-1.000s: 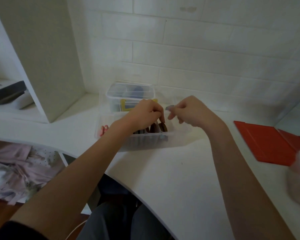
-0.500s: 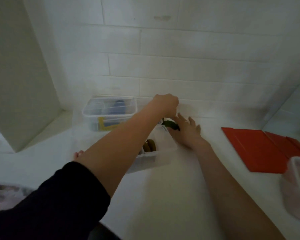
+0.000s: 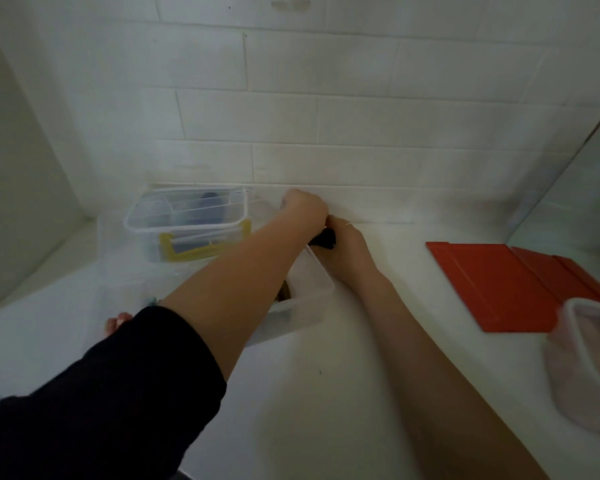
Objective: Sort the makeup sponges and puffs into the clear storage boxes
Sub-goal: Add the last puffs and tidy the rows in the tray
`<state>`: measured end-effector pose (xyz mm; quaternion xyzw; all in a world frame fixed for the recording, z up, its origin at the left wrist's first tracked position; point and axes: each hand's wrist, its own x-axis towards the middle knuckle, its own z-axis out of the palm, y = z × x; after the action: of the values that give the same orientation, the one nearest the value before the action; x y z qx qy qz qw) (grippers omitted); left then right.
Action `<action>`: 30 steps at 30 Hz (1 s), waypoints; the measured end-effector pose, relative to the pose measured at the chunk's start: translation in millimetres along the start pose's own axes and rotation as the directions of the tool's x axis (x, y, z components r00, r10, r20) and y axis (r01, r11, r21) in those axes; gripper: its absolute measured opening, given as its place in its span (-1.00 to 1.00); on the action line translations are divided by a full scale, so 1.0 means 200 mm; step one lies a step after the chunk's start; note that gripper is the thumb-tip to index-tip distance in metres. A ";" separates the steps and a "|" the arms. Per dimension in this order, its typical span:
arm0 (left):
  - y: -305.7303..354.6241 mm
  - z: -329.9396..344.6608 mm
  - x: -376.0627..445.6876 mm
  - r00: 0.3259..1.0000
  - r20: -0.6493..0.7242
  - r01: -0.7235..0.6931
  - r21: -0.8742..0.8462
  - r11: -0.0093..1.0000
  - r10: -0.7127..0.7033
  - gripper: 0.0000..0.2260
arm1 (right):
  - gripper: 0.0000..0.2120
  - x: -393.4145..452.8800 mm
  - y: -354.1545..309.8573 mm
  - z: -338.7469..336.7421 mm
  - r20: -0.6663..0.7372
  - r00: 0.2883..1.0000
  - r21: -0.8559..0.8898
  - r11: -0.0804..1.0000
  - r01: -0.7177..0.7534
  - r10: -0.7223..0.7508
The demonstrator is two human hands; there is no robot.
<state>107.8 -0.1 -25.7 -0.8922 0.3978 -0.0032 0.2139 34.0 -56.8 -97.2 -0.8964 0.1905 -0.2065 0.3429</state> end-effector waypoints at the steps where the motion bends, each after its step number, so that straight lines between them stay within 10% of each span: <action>1: 0.00 0.00 -0.01 0.999 -0.037 -0.021 -0.020 1.000 0.021 -0.79 | -0.77 0.00 0.00 0.00 -0.020 1.000 0.051 0.999 0.006 -0.005; 8: -0.03 -0.10 -0.06 0.967 -0.247 -0.155 -0.394 0.906 0.059 -0.84 | -0.81 -0.09 -0.01 -0.11 -0.221 0.967 0.391 0.920 -0.030 0.126; 13: -0.11 -0.27 -0.23 0.931 -0.326 -0.204 -0.834 0.512 -0.161 -0.82 | -0.82 -0.19 -0.12 -0.30 -0.202 0.961 0.710 0.704 0.012 0.187; 21: -0.30 -0.07 -0.65 0.999 -0.026 -0.016 -0.981 -0.195 0.047 -0.78 | -0.79 -0.29 -0.46 -0.25 -0.071 0.997 0.517 0.854 0.063 -0.030; 30: -0.38 0.19 -0.75 0.940 -0.199 -0.185 -0.980 0.075 -0.277 -0.78 | -0.66 -0.33 -0.60 -0.18 0.086 0.991 0.479 0.868 -0.134 0.106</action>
<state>66.3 165.6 -7.2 -0.7938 0.2937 0.1094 -0.5212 -15.8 39.7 -4.8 -0.7743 0.1786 -0.2004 0.5731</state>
